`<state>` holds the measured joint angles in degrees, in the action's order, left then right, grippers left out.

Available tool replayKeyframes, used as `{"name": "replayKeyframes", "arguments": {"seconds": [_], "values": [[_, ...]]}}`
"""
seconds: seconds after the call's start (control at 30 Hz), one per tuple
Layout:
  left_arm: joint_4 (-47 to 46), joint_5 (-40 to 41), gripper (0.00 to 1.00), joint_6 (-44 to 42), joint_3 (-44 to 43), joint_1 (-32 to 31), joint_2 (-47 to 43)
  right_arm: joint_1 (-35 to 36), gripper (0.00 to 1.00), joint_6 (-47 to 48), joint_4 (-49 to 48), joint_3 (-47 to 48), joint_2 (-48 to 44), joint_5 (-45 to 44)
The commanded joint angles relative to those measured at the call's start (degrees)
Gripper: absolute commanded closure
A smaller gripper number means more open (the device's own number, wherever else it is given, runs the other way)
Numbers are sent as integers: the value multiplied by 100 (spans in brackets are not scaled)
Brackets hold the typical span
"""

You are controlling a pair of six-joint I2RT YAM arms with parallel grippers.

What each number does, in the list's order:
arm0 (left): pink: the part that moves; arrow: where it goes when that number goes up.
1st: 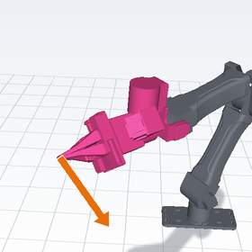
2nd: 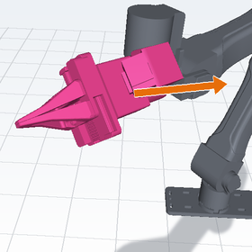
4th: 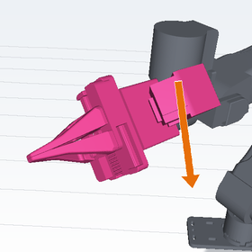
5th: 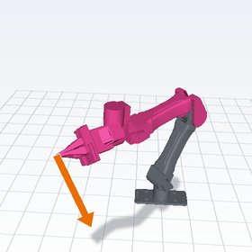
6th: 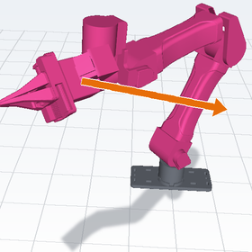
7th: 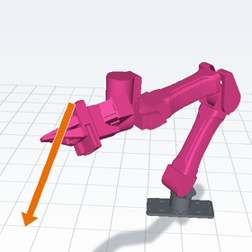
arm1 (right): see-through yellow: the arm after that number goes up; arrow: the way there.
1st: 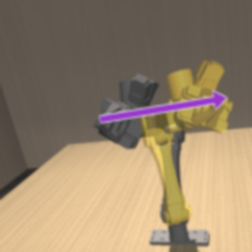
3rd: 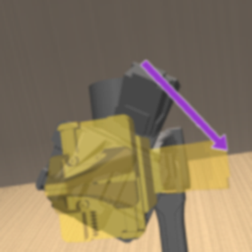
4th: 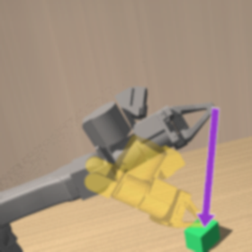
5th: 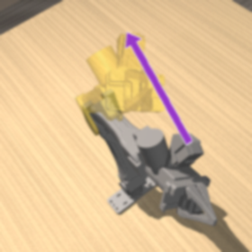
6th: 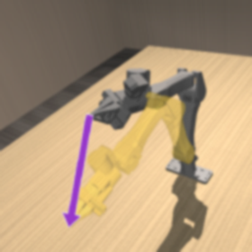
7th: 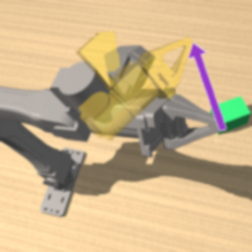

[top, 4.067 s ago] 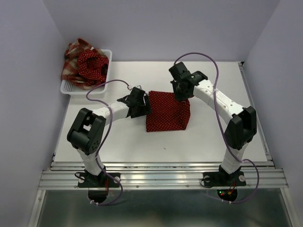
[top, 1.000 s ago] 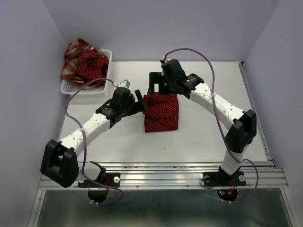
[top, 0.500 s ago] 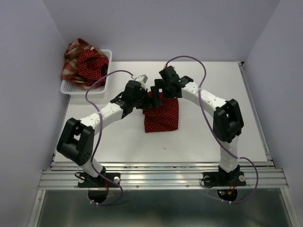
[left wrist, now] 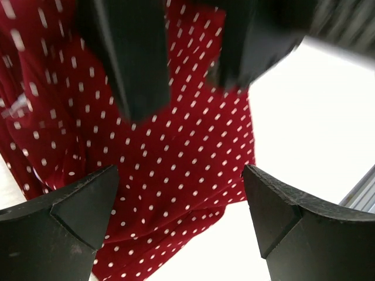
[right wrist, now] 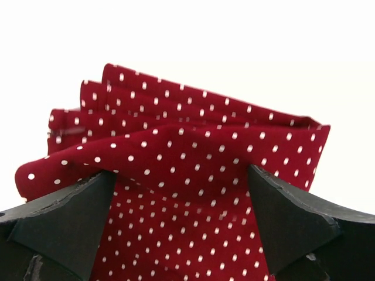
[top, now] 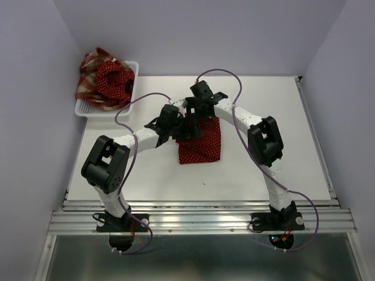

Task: Fold and stack the skirts
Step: Fold the skirt

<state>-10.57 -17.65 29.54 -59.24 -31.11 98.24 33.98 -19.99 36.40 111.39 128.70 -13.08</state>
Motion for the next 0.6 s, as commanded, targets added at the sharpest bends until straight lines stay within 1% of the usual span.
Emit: {"name": "replayKeyframes", "arguments": {"seconds": [0.0,0.2,0.33,0.4,0.57], "values": [[-165,-142,1,-185,333,-26,-94,-110,0,118,-292,426,268,-116],[-244,-186,1,-98,913,-26,-182,-111,0,39,-309,445,541,16],[-621,-431,1,87,1318,-44,-200,-111,0,-5,-309,410,682,43],[-657,-450,1,174,1450,-44,-182,-111,0,-31,-309,392,700,34],[-622,-503,1,228,1434,-53,-410,-163,0,-31,-309,444,578,34]]}}
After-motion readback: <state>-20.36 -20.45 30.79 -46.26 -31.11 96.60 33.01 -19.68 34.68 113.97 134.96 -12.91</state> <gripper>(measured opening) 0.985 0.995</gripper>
